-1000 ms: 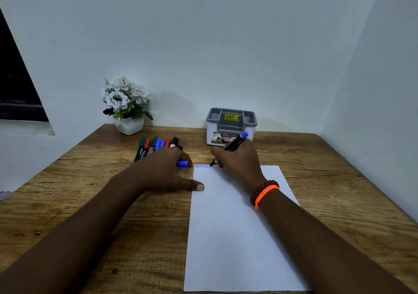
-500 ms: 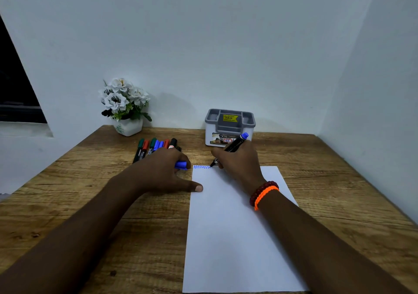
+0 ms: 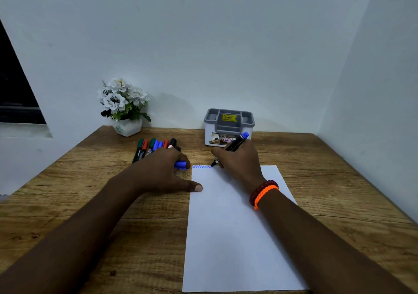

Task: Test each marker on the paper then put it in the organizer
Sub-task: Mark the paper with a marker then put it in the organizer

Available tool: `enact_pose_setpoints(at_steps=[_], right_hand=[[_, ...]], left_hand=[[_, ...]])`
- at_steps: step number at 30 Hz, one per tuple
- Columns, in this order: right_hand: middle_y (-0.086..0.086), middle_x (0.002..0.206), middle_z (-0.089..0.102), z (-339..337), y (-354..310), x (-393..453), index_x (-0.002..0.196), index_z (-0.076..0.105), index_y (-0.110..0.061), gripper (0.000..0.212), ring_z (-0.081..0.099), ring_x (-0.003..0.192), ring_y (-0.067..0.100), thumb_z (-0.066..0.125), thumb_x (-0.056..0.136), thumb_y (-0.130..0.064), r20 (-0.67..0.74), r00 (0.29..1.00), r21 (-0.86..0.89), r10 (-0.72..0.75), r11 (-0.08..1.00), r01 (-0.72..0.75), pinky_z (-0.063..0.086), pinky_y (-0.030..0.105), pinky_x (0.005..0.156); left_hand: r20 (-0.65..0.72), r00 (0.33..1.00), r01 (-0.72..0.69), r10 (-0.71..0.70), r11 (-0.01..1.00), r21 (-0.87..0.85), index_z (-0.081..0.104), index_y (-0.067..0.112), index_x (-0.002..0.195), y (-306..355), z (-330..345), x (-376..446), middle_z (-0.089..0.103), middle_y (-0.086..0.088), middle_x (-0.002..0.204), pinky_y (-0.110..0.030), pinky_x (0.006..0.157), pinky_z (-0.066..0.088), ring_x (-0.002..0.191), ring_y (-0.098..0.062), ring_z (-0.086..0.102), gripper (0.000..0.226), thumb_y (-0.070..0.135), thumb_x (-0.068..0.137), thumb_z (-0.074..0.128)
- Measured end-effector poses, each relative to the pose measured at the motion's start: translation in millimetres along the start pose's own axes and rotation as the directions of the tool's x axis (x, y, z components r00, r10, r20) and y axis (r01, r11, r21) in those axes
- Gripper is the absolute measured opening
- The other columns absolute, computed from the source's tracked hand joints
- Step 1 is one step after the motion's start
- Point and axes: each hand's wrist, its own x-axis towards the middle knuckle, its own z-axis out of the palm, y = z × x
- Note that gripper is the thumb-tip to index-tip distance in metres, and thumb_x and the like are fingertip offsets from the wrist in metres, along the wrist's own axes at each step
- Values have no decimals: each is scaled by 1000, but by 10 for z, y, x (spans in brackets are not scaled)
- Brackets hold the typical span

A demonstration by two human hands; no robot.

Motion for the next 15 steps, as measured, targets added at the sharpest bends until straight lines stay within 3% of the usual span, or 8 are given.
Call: enact_pose_setpoints(at_steps=[2, 8, 11, 15], right_hand=[[-3, 90, 79, -8, 8, 2, 101, 76, -13, 51, 76, 85, 12, 74, 60, -43, 4, 1000, -4, -1, 1000, 1, 53, 24, 68], [-7, 92, 80, -46, 4, -1, 102, 78, -18, 27, 75, 87, 9, 82, 77, -25, 1, 1000, -20, -23, 1000, 23, 55, 23, 72], [-7, 86, 75, -56, -20, -8, 95, 76, -16, 17, 71, 81, 8, 83, 80, -22, -9, 1000, -19, -13, 1000, 13, 47, 16, 64], [-9, 79, 73, -63, -49, -22, 86, 73, -21, 12, 71, 78, 11, 82, 79, -22, -16, 1000, -30, -13, 999, 13, 46, 19, 63]], left_hand=[[-1, 1000, -1, 1, 1000, 10, 61, 27, 133, -5, 1, 3, 51, 20, 88, -19, 72, 44, 83, -1, 53, 80, 72, 67, 75], [-3, 1000, 2, -2, 1000, 19, 61, 28, 133, -16, 7, 7, 54, 16, 103, -22, 79, 48, 94, -4, 54, 83, 74, 65, 74], [-3, 1000, -3, 3, 1000, 24, 61, 28, 133, -13, 1, 3, 52, 19, 97, -21, 77, 47, 89, -2, 53, 84, 75, 65, 74], [2, 1000, 2, -2, 1000, 22, 61, 27, 134, -5, -2, -2, 51, 18, 96, -22, 77, 47, 90, -3, 53, 84, 74, 65, 74]])
